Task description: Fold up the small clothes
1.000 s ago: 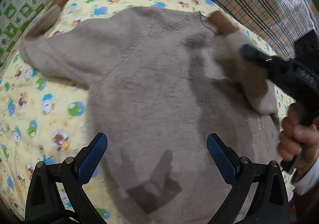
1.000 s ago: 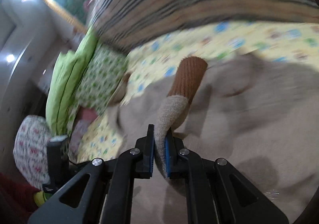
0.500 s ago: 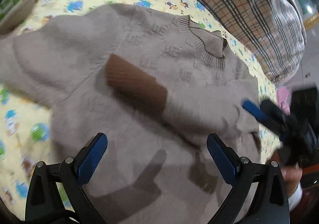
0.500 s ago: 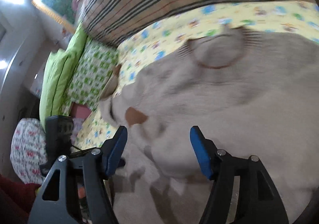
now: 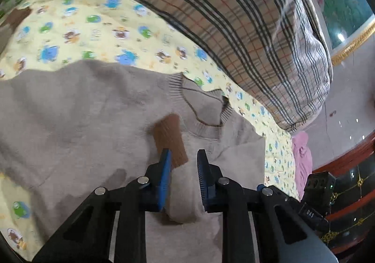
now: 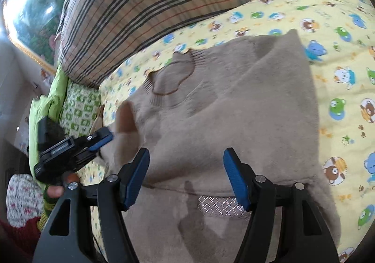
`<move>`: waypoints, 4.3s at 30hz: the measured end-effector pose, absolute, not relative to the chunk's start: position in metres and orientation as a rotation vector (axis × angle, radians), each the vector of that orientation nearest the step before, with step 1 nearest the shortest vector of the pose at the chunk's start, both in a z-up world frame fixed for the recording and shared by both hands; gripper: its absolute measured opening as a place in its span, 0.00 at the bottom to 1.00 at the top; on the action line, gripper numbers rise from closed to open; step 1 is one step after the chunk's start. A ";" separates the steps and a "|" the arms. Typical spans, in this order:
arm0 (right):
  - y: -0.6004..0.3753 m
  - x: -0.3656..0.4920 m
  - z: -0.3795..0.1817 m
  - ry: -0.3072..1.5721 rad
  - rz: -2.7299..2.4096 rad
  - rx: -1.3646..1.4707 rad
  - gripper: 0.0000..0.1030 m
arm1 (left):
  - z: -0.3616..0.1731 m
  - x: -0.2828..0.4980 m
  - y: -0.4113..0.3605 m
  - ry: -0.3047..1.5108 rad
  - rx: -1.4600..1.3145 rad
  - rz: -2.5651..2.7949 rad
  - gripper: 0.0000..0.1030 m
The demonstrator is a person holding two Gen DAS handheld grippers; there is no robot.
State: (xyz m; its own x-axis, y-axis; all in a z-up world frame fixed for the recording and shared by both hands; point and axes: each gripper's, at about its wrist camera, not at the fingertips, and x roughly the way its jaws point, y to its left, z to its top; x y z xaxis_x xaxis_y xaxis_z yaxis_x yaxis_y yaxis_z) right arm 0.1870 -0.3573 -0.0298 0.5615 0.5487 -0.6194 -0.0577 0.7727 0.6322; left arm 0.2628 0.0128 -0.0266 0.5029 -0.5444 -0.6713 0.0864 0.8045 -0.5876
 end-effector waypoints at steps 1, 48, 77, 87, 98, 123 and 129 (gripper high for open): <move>-0.360 0.187 -0.030 0.910 0.378 0.600 0.64 | -0.032 0.259 0.020 0.990 -0.519 -0.377 0.21; -0.414 0.194 -0.046 0.917 -0.031 0.470 0.64 | -0.077 0.231 0.084 1.017 -0.770 -0.320 0.36; -0.264 0.183 -0.062 1.051 0.661 0.903 0.05 | -0.066 0.234 0.090 1.028 -0.743 -0.273 0.45; -0.265 0.166 -0.075 1.213 0.618 0.757 0.10 | -0.078 0.235 0.093 1.041 -0.764 -0.273 0.48; -0.367 0.197 -0.040 0.987 0.100 0.431 0.49 | -0.067 0.246 0.069 1.046 -0.662 -0.343 0.14; -0.383 0.189 -0.022 0.930 0.088 0.486 0.53 | -0.029 0.210 0.142 0.997 -0.619 -0.165 0.47; -0.335 0.177 -0.032 1.020 0.238 0.480 0.55 | -0.017 0.218 0.197 0.936 -0.634 -0.040 0.58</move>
State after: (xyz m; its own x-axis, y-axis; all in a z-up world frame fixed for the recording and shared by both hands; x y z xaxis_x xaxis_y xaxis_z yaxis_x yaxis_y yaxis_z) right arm 0.1772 -0.3349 -0.0324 0.5095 0.4074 -0.7579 0.0308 0.8716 0.4892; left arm 0.2175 0.1970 -0.0167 0.6060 -0.2985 -0.7374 -0.2347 0.8186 -0.5242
